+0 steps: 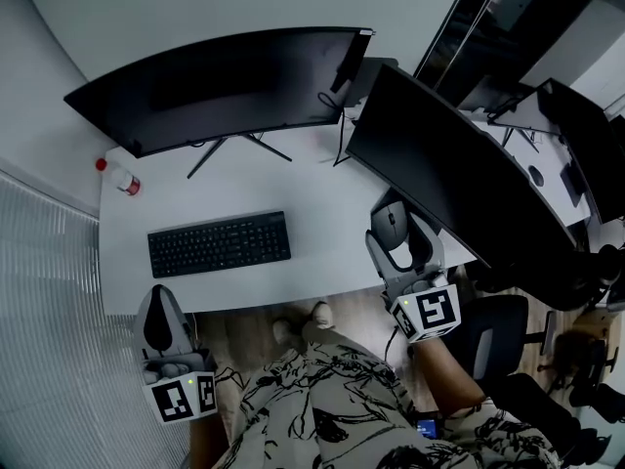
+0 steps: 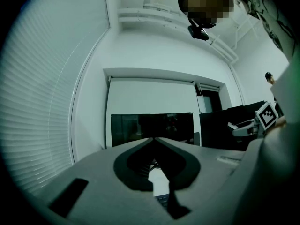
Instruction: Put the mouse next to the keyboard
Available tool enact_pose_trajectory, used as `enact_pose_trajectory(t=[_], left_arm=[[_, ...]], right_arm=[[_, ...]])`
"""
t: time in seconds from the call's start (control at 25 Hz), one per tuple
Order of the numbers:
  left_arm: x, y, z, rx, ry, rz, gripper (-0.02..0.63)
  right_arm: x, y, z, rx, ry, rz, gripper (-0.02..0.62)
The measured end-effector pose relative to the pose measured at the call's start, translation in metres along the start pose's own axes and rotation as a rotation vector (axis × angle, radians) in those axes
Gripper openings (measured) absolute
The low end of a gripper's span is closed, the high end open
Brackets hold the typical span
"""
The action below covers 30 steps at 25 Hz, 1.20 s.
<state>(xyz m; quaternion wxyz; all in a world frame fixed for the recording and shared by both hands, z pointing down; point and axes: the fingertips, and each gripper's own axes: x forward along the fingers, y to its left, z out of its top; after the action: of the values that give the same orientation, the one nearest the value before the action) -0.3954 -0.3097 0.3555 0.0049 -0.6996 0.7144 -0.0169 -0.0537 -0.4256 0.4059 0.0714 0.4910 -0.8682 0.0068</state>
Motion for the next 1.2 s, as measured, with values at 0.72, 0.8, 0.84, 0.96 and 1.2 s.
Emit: enact_pose_trajectory(t=[0.72, 0.8, 0.84, 0.96, 1.2], left_arm=[[0.016, -0.011, -0.023, -0.013, 0.057, -0.007, -0.005], [0.017, -0.012, -0.026, -0.012, 0.062, -0.008, -0.005], [0.018, -0.013, -0.027, -0.013, 0.065, -0.008, -0.005], [0.018, -0.014, -0.03, -0.016, 0.076, -0.006, -0.005], [0.02, -0.015, -0.035, -0.017, 0.087, -0.005, -0.003]], right_arm=[[0.082, 0.036, -0.143, 0.008, 0.291, 0.122, 0.301], [0.09, 0.039, -0.158, 0.015, 0.323, 0.135, 0.301], [0.093, 0.041, -0.164, 0.022, 0.34, 0.138, 0.301], [0.102, 0.045, -0.181, 0.031, 0.38, 0.145, 0.301], [0.118, 0.056, -0.219, 0.007, 0.475, 0.177, 0.301]])
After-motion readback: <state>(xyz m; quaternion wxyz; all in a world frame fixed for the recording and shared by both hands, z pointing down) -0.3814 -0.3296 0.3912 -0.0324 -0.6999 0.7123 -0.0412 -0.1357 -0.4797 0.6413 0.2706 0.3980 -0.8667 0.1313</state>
